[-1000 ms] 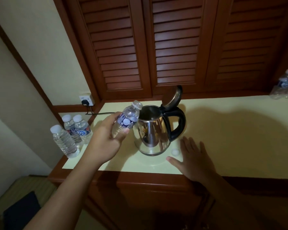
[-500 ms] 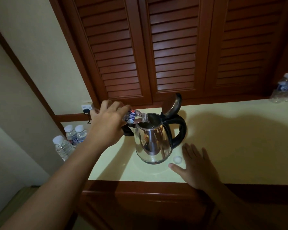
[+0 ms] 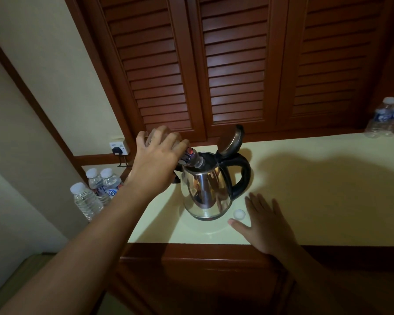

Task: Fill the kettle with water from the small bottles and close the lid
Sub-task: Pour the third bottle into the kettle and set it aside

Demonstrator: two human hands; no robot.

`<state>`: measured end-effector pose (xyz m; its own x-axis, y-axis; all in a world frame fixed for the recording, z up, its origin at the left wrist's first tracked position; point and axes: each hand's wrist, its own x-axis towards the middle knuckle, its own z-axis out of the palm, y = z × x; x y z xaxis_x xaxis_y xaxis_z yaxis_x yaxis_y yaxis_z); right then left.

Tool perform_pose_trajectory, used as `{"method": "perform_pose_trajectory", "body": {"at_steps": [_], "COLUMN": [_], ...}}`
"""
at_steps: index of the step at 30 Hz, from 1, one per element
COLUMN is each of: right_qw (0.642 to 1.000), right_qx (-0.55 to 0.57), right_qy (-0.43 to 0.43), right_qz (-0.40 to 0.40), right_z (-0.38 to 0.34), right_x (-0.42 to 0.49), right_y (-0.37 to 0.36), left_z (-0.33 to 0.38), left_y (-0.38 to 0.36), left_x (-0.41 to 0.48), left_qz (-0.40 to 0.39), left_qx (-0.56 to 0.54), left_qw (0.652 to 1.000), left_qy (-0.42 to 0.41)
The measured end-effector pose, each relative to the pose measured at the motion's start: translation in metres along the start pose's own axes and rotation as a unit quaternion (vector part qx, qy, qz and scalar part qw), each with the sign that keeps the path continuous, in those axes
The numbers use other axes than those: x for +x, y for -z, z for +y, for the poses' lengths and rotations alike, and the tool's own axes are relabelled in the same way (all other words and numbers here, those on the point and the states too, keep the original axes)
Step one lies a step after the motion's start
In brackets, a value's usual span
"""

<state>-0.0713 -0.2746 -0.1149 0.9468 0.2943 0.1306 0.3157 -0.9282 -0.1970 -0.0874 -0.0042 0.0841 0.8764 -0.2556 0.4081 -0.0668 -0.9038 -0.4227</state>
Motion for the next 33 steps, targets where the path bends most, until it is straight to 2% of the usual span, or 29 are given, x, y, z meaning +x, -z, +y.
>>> {"method": "perform_pose_trajectory", "body": {"at_steps": [25, 33], "right_qw": [0.997, 0.994], "right_qx": [0.044, 0.077], "right_qy": [0.025, 0.036], "right_qz": [0.05, 0.068], "right_z": [0.001, 0.0], "right_x": [-0.007, -0.01], "right_y": [0.001, 0.006], "left_z": [0.005, 0.004], "left_y": [0.002, -0.002], "left_x": [-0.002, -0.003], "left_qz": [0.001, -0.024], "left_qx": [0.039, 0.026], "left_qw": [0.999, 0.997], "left_qy": [0.025, 0.071]}}
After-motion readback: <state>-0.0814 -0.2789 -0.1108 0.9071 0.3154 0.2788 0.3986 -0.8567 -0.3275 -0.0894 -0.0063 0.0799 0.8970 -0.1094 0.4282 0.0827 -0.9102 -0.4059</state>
